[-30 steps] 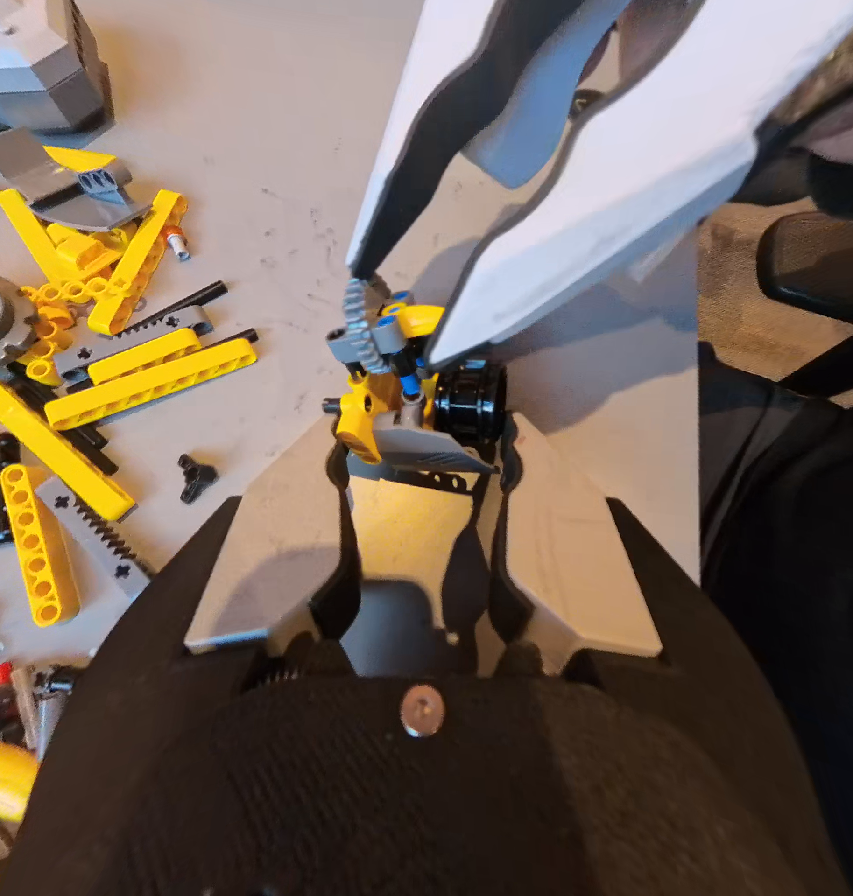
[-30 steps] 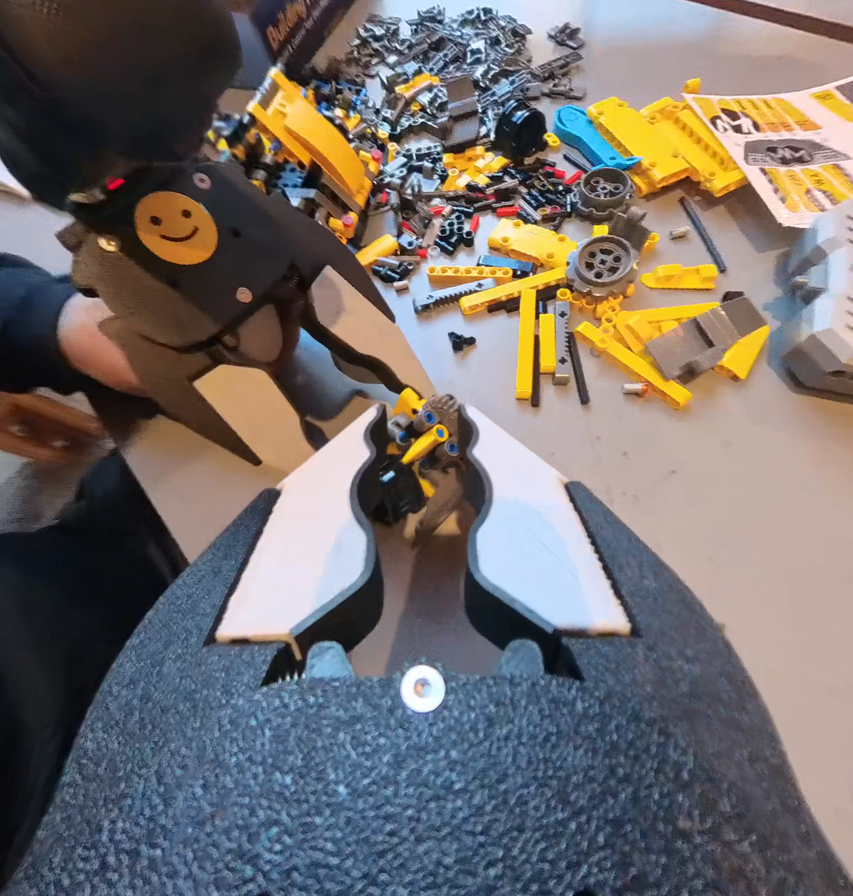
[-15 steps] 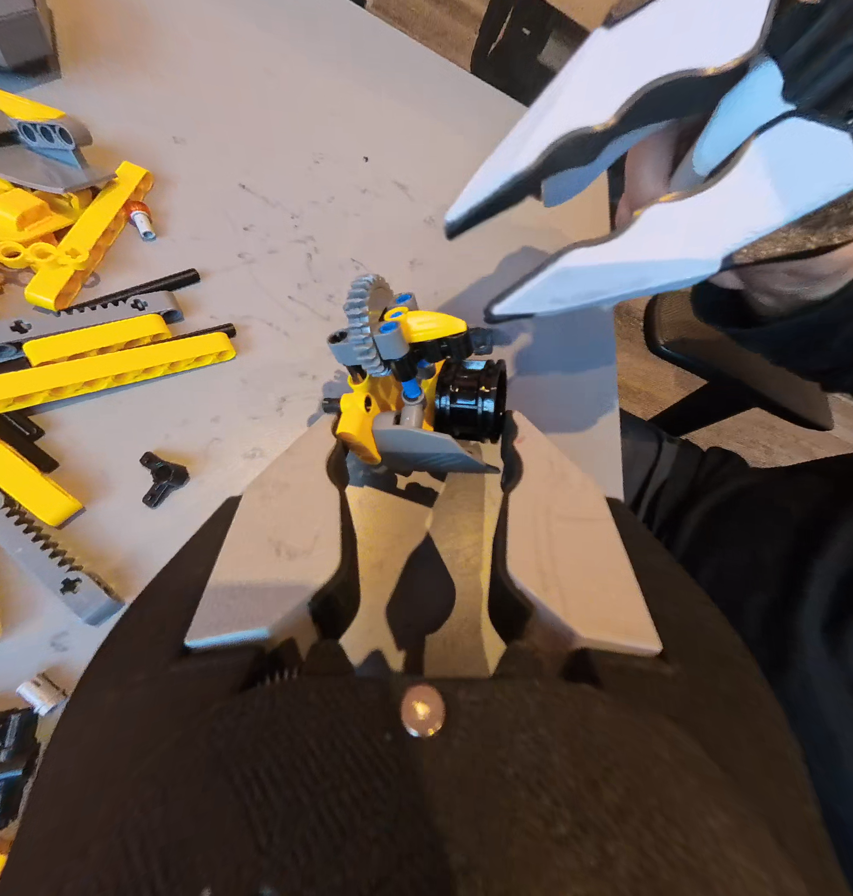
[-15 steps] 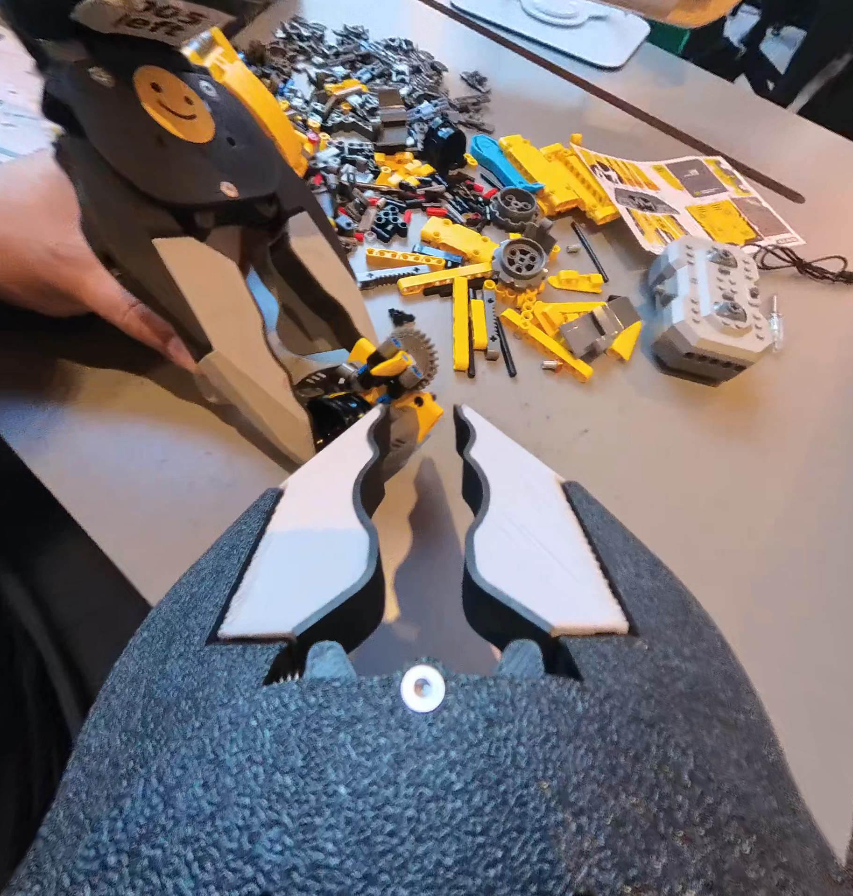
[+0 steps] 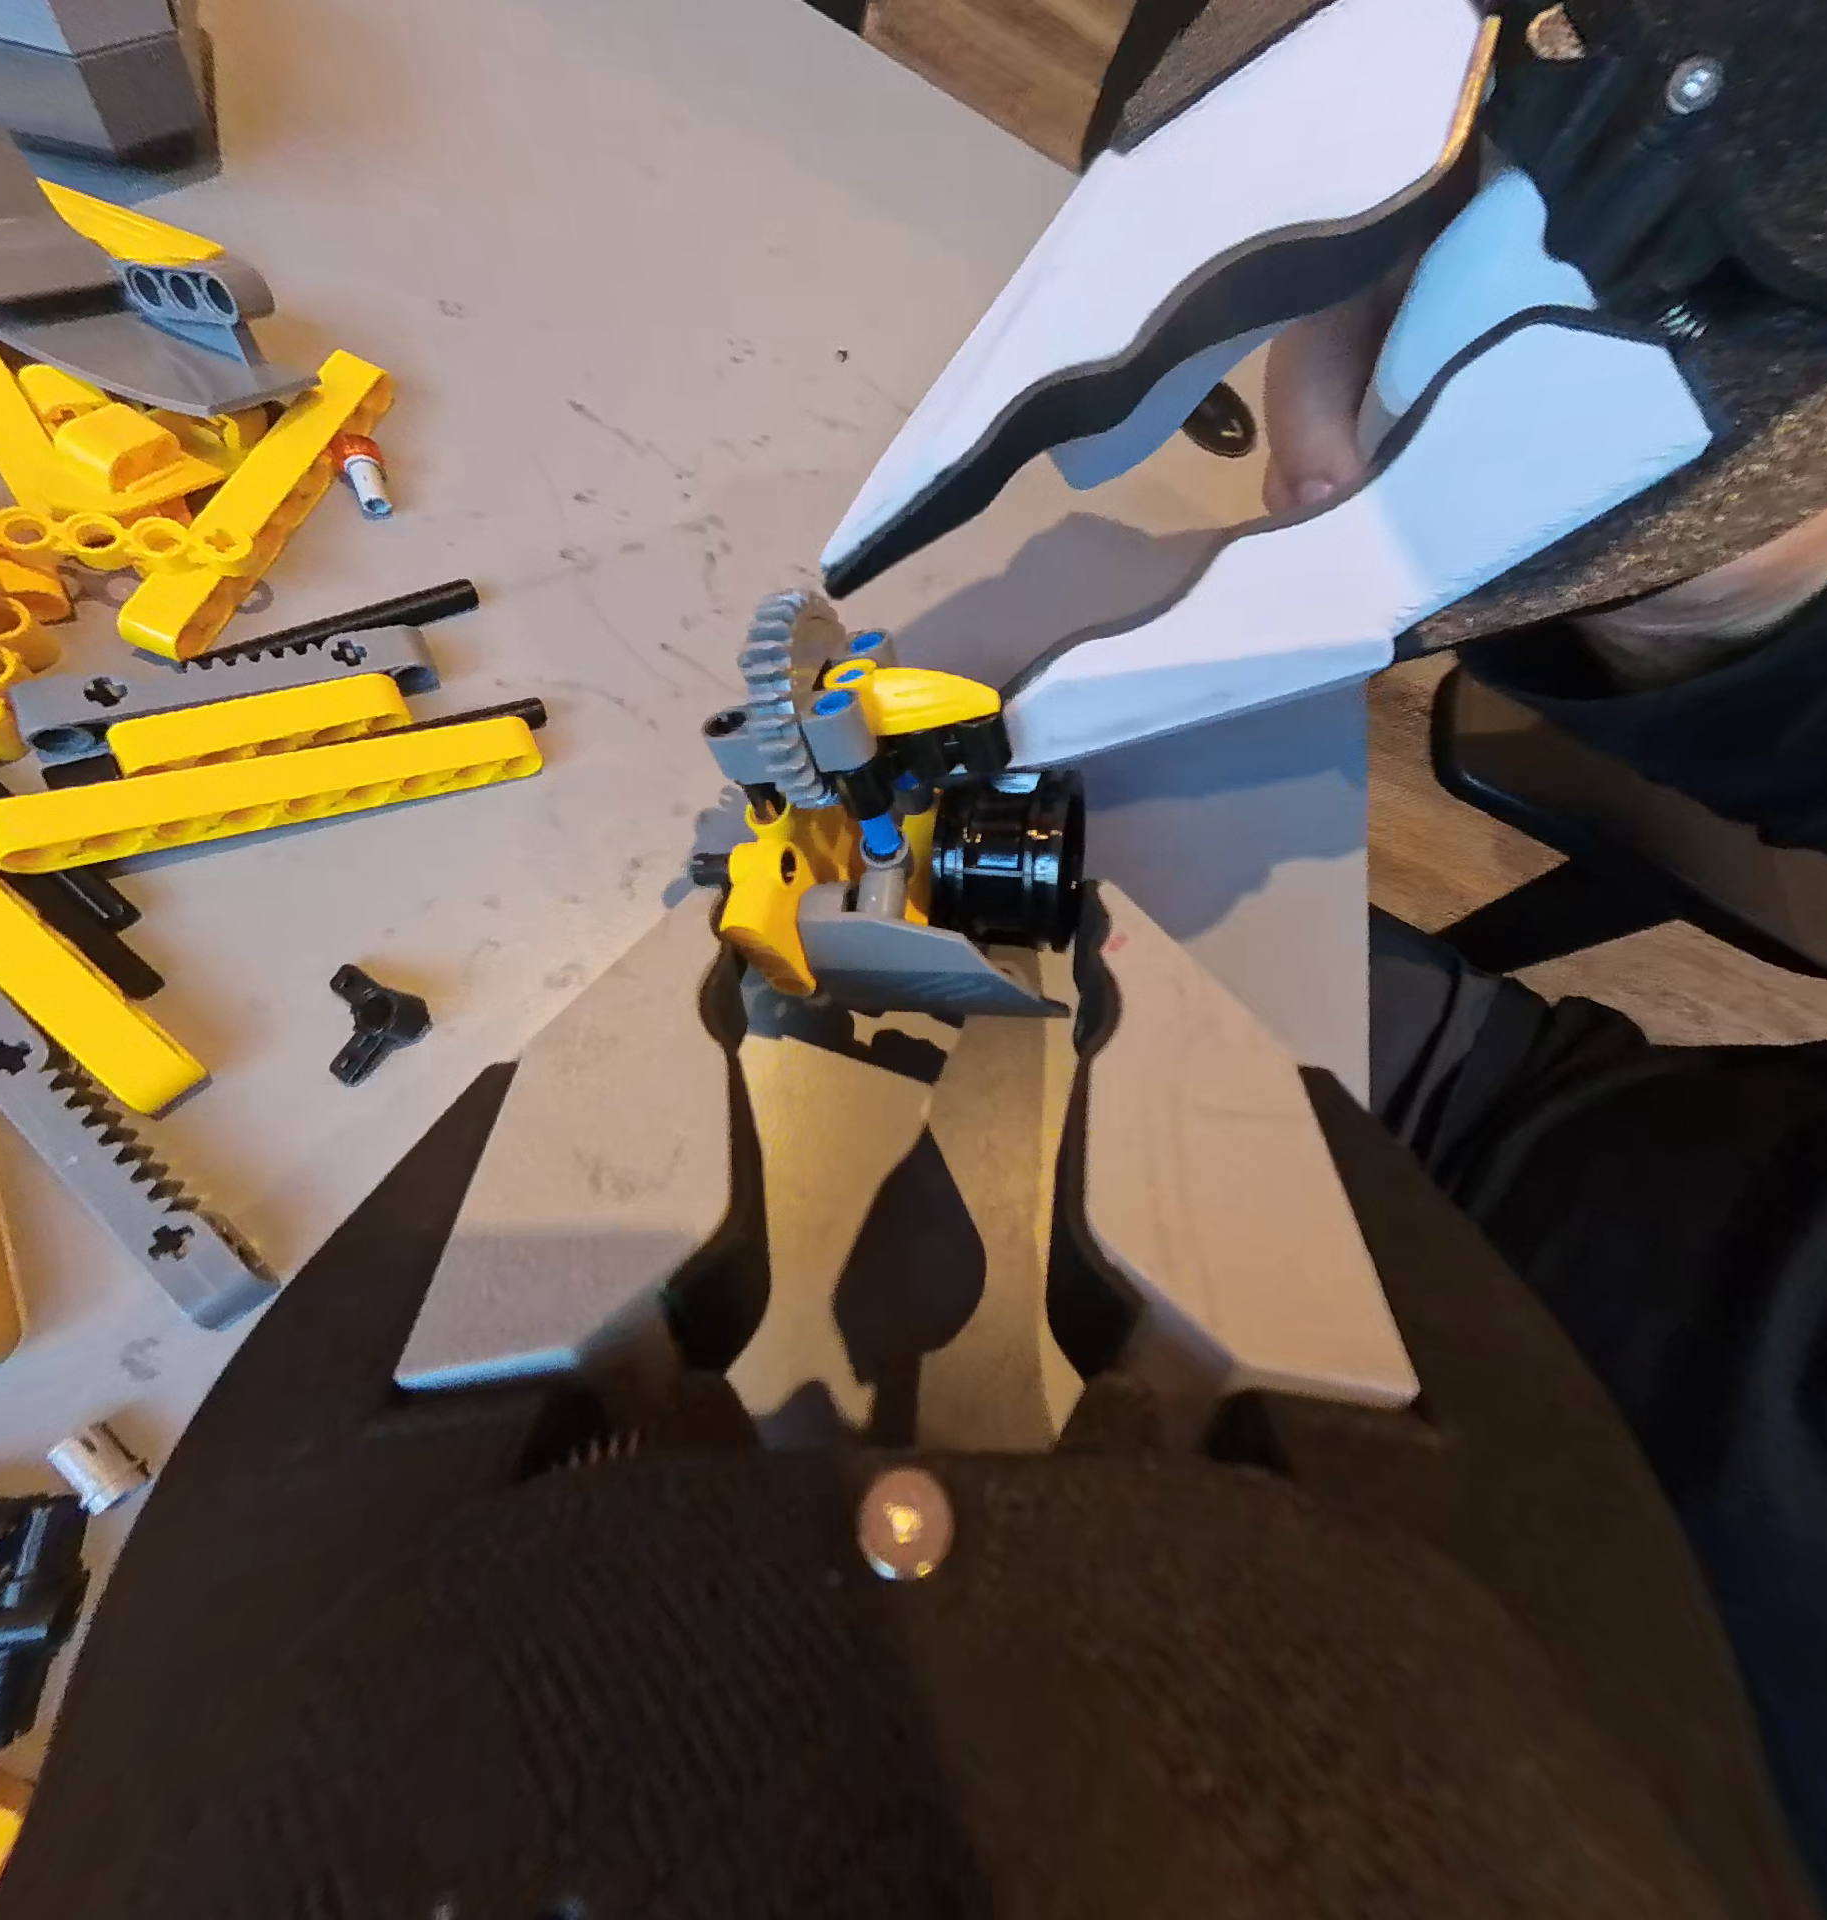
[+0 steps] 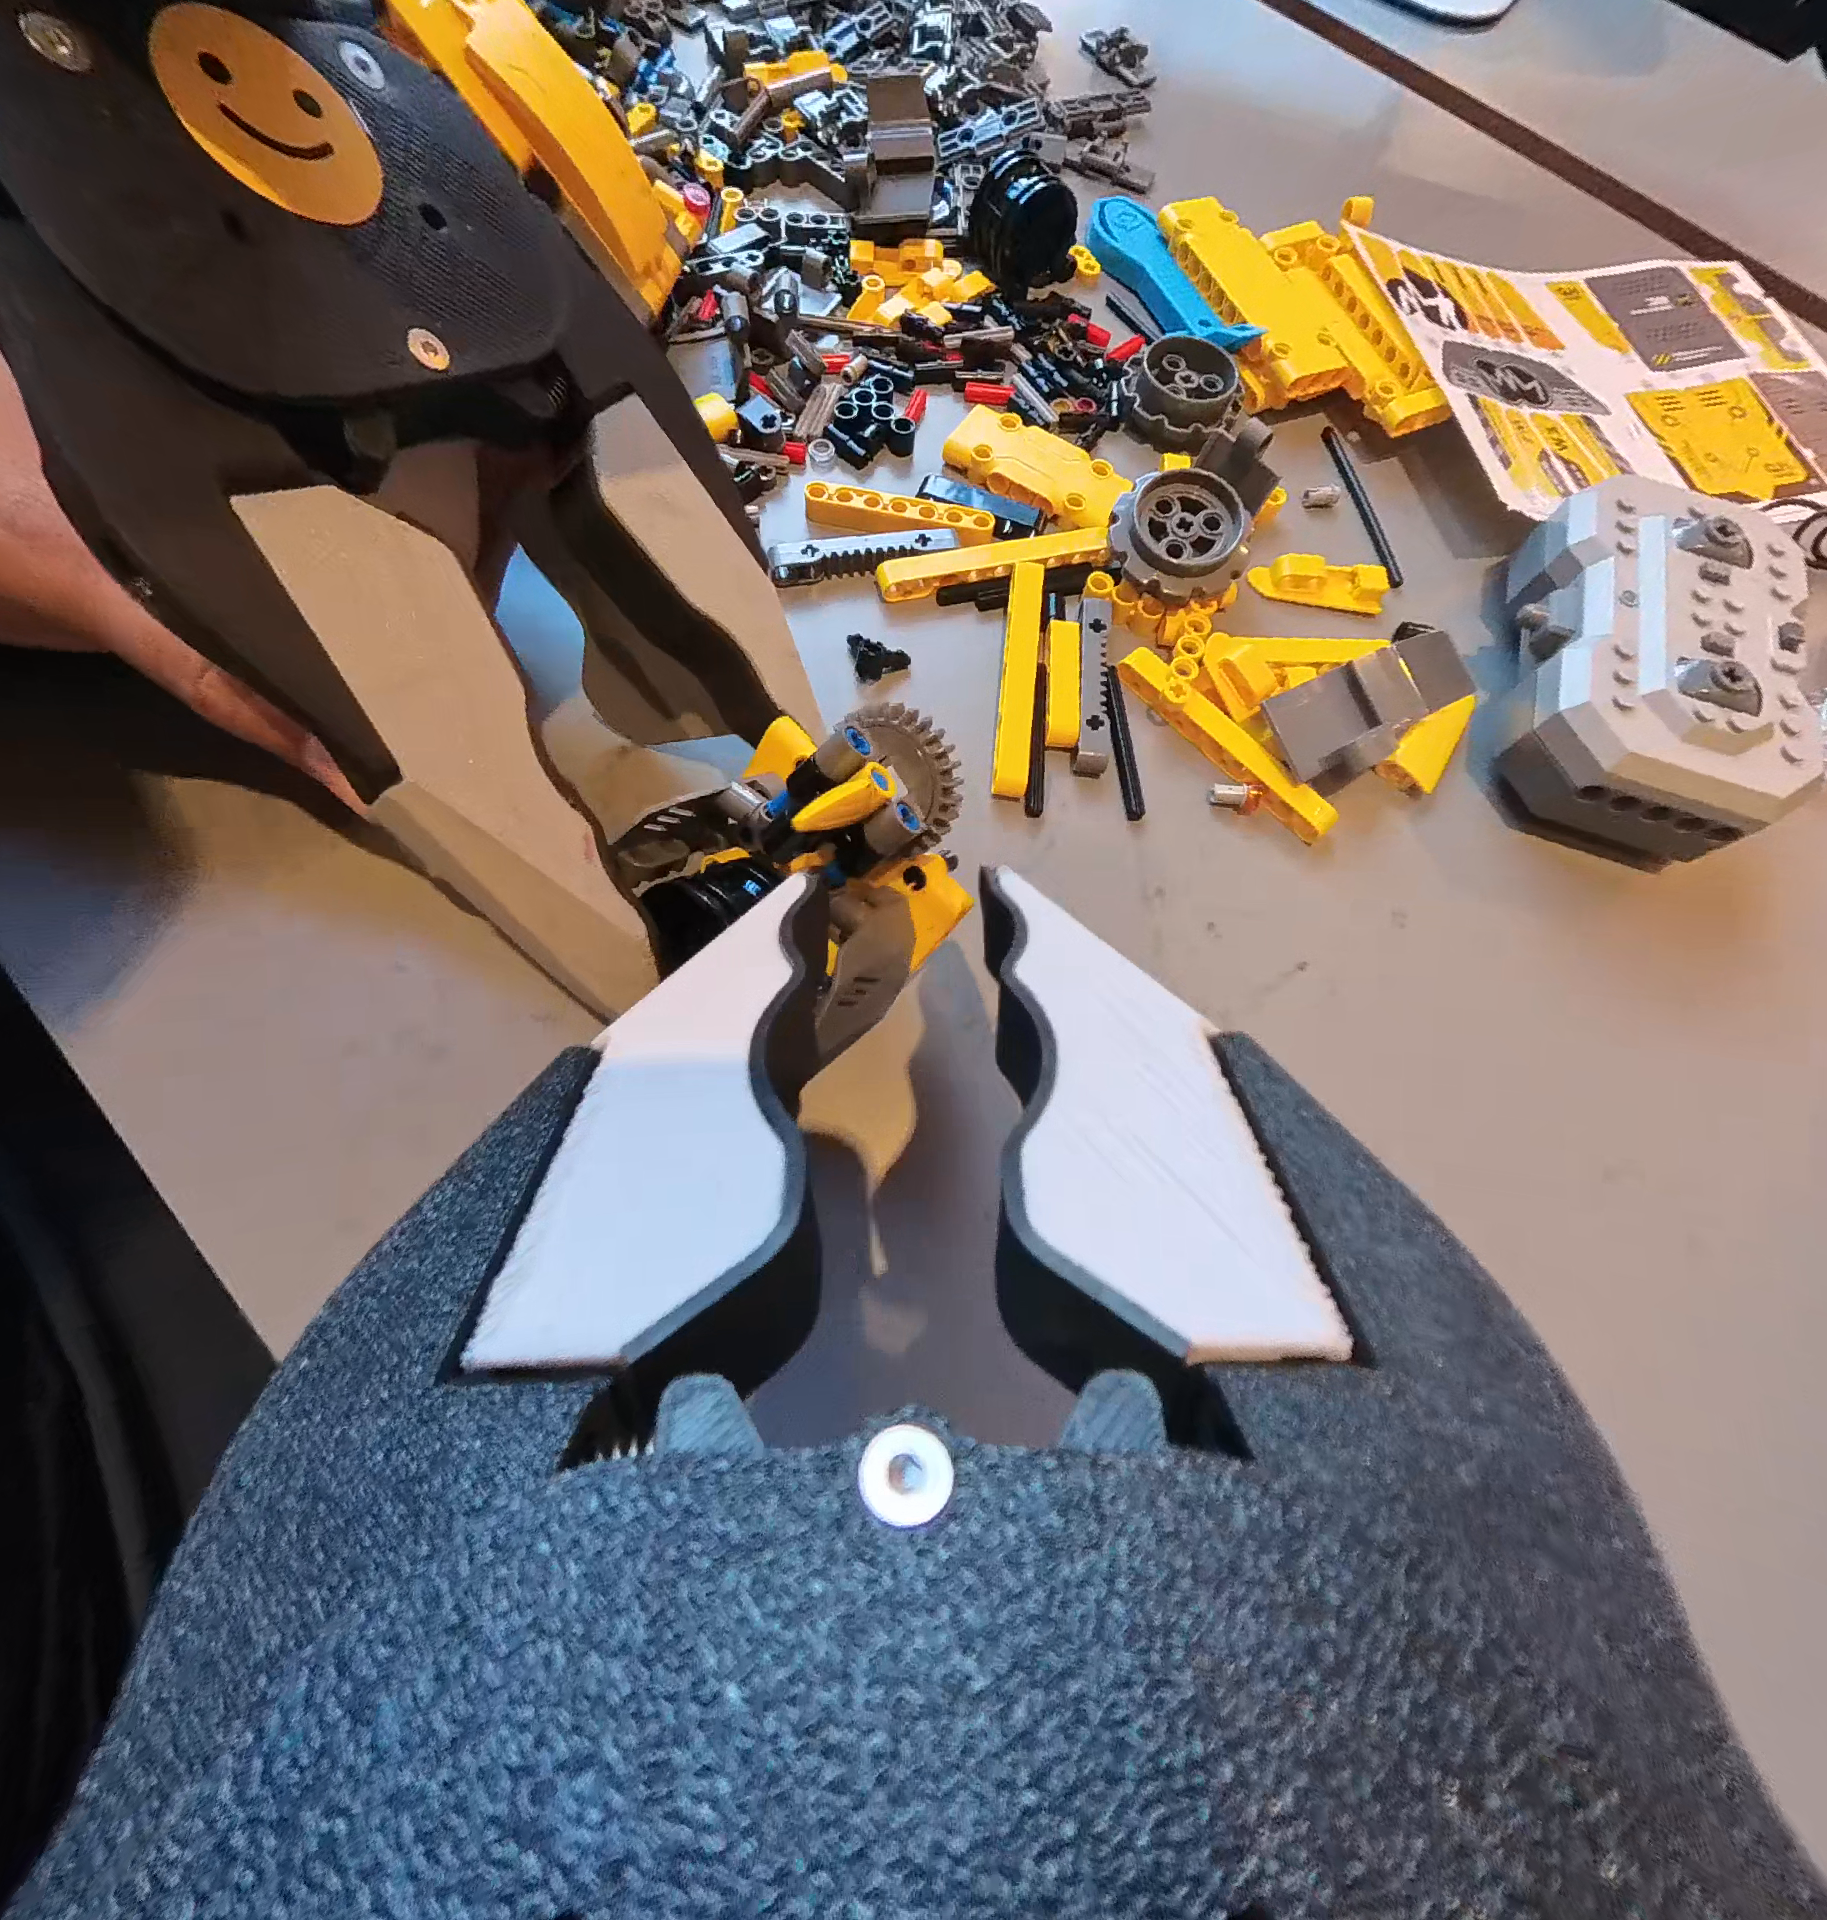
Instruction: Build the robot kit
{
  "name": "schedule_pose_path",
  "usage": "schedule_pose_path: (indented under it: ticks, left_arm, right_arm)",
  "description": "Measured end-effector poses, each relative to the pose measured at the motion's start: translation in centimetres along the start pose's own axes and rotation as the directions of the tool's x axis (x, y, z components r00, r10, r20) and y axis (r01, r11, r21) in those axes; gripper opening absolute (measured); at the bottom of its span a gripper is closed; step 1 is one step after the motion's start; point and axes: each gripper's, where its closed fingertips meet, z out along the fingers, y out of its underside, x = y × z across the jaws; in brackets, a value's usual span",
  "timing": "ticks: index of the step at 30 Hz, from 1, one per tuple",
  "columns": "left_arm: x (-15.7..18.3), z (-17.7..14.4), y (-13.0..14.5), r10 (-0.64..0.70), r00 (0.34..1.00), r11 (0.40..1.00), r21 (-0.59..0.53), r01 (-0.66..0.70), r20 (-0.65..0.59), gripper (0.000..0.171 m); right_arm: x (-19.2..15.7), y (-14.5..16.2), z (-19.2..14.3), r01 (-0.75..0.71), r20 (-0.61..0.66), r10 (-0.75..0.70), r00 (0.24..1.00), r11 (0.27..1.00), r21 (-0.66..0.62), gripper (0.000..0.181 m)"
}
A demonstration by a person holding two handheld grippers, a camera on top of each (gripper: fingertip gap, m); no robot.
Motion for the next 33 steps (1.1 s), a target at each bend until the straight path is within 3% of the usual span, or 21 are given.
schedule_pose_path:
  ticks: [4, 8, 11, 13, 18, 24, 27, 30, 33]
  left_arm:
    - [0.3, 0.2, 0.0, 0.003, 1.0, 1.0, -0.003, -0.003, -0.002, 0.063]
    - [0.7, 0.1, -0.1, -0.036, 0.997, 0.999, 0.003, 0.036, -0.074, 0.063]
    - [0.8, -0.1, -0.3, -0.043, 0.994, 0.999, 0.011, 0.044, -0.099, 0.063]
    - [0.8, 0.0, -0.2, 0.0, 0.997, 1.0, 0.006, 0.0, -0.074, 0.063]
    - [-0.2, 0.1, 0.2, 0.075, 0.995, 0.997, -0.022, -0.074, 0.061, 0.062]
    - [0.2, 0.0, 0.9, 0.159, 0.978, 0.987, -0.051, -0.154, 0.135, 0.059]
    - [0.6, -0.6, 1.6, 0.177, 0.968, 0.983, -0.085, -0.164, 0.177, 0.066]
    - [0.5, -2.7, 1.9, 0.239, 0.93, 0.969, -0.123, -0.213, 0.278, 0.069]
    - [1.4, -4.7, 1.5, 0.253, 0.925, 0.966, -0.116, -0.229, 0.283, 0.069]
  right_arm:
    - [0.0, 0.1, 0.0, -0.043, 0.033, 0.042, 0.999, 0.999, 0.01, 0.031]
    - [0.5, 0.1, -1.1, 0.023, 0.033, -0.023, 0.999, 1.0, -0.007, 0.024]
    - [0.2, 0.4, -1.5, -0.082, 0.124, 0.082, 0.989, 0.997, -0.007, 0.02]
    - [-0.3, 0.6, -1.6, -0.171, 0.196, 0.167, 0.966, 0.985, 0.001, 0.016]
    - [-1.2, 1.2, -2.1, -0.288, 0.289, 0.266, 0.92, 0.957, 0.035, 0.028]
    - [-1.6, 3.2, -1.5, -0.175, 0.171, 0.173, 0.97, 0.985, -0.004, 0.03]
    - [-2.5, 3.2, -1.3, -0.113, 0.178, 0.115, 0.977, 0.993, -0.021, 0.028]
    - [-2.5, 4.2, -1.0, -0.036, 0.14, 0.046, 0.989, 0.997, -0.068, 0.026]
    - [-2.8, 3.6, -1.3, -0.025, 0.167, 0.03, 0.986, 0.999, -0.03, 0.026]
